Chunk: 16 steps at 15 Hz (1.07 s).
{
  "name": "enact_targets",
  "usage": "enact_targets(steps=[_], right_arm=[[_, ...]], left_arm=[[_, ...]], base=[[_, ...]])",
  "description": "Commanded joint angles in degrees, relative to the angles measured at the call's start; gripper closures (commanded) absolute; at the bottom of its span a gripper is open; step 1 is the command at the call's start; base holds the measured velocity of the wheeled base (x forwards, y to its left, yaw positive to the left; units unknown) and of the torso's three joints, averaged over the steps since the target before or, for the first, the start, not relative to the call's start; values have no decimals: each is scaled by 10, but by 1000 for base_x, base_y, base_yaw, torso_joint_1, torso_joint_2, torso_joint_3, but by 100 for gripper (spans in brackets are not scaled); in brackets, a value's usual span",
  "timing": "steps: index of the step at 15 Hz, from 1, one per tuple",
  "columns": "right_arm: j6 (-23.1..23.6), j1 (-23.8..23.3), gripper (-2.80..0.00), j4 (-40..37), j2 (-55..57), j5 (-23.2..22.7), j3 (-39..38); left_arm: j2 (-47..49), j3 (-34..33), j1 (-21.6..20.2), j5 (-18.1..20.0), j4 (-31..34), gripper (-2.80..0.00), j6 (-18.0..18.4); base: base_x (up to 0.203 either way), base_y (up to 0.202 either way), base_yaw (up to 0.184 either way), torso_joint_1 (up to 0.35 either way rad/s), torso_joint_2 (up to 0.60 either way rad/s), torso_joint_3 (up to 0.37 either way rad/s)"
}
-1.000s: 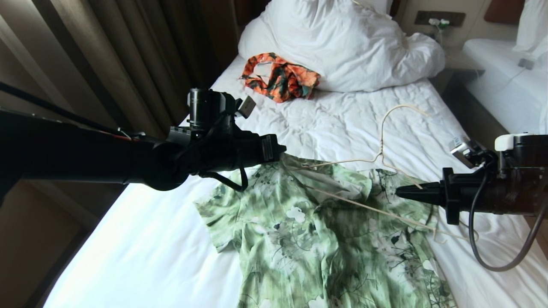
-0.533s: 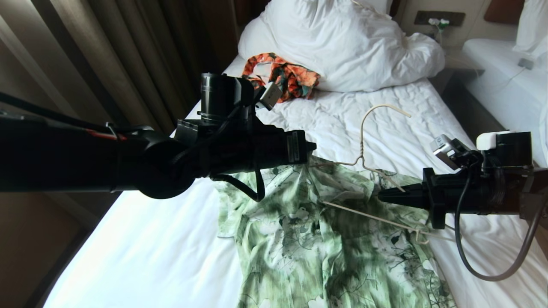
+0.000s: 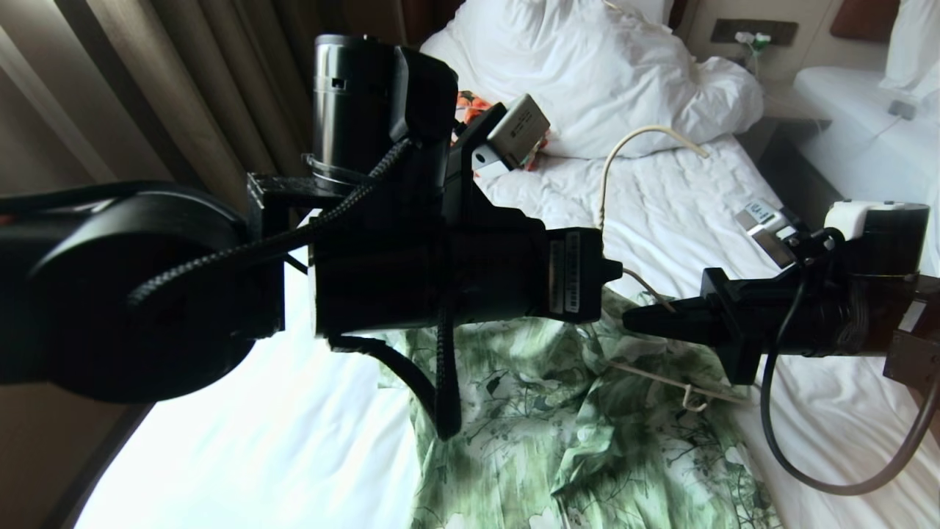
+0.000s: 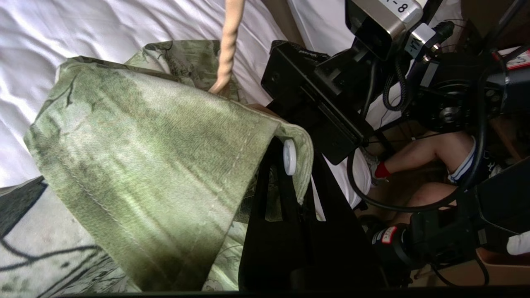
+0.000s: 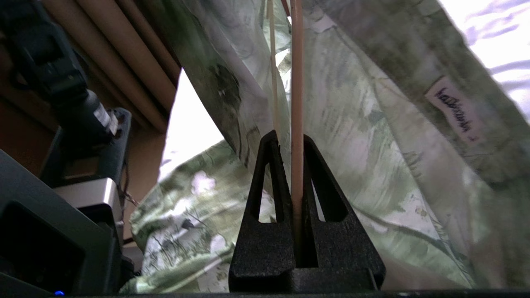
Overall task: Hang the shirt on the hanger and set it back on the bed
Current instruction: Hook one side of the shirt onto the hanger
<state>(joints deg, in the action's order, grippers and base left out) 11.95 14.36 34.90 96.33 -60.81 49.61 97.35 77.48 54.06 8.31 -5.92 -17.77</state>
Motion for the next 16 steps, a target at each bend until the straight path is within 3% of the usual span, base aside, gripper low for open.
enact_targets(steps=[1, 4, 9, 12, 16], right_arm=[[-65, 28, 0, 67, 1, -3, -24], [-95, 71, 0, 101, 0, 0, -47], [-121, 127, 0, 104, -16, 3, -43], [-132, 144, 0, 104, -26, 30, -42], [-153, 164, 0, 103, -55, 30, -46]], left_arm=[[-4, 13, 11, 0, 4, 0, 0], [-22, 20, 12, -9, 8, 0, 1], [-113, 10, 40, -17, 68, 0, 2], [-158, -4, 60, -49, 95, 0, 3], [-170, -7, 77, -65, 117, 0, 35]], base=[[0, 0, 0, 0, 0, 0], [0, 0, 0, 0, 0, 0], [0, 0, 0, 0, 0, 0], [0, 0, 0, 0, 0, 0], [0, 0, 0, 0, 0, 0]])
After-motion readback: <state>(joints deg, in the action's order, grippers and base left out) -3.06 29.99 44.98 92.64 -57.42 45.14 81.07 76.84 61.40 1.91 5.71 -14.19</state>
